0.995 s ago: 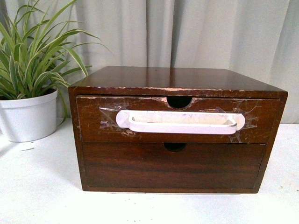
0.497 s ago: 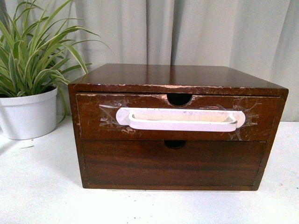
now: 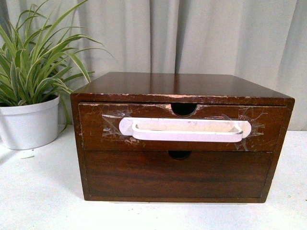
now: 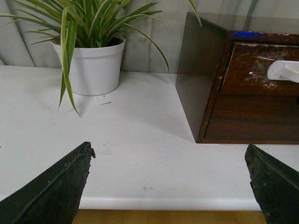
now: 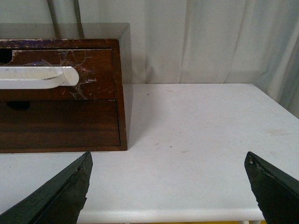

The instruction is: Open drawer

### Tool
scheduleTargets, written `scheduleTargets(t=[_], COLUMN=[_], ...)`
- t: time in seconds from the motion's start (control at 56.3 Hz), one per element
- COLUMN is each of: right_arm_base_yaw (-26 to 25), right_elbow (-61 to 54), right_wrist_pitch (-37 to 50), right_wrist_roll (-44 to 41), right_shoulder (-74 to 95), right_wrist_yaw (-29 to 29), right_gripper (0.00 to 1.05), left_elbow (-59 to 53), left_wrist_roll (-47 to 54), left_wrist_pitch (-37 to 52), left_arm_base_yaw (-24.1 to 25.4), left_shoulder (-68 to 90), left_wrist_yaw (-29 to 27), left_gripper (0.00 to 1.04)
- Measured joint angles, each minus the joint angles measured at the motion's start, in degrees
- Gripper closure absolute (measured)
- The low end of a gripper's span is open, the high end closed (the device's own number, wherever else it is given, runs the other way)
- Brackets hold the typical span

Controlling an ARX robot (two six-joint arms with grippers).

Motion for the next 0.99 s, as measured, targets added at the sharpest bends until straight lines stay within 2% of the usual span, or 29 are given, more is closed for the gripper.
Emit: scheduleTargets(t=[0.995], right_arm_base_yaw=[0.0], right_elbow=[0.0], right_wrist_pitch=[0.0], right_wrist_roll=[0.0], right_shoulder=[0.0], right_wrist_yaw=[0.0], right_gripper=[0.09], left_elbow=[0.0], left_wrist_roll=[0.0], left_wrist_pitch=[0.0], left_arm_base_yaw=[0.0], left_shoulder=[0.0], left_wrist_yaw=[0.0], left_gripper=[0.06])
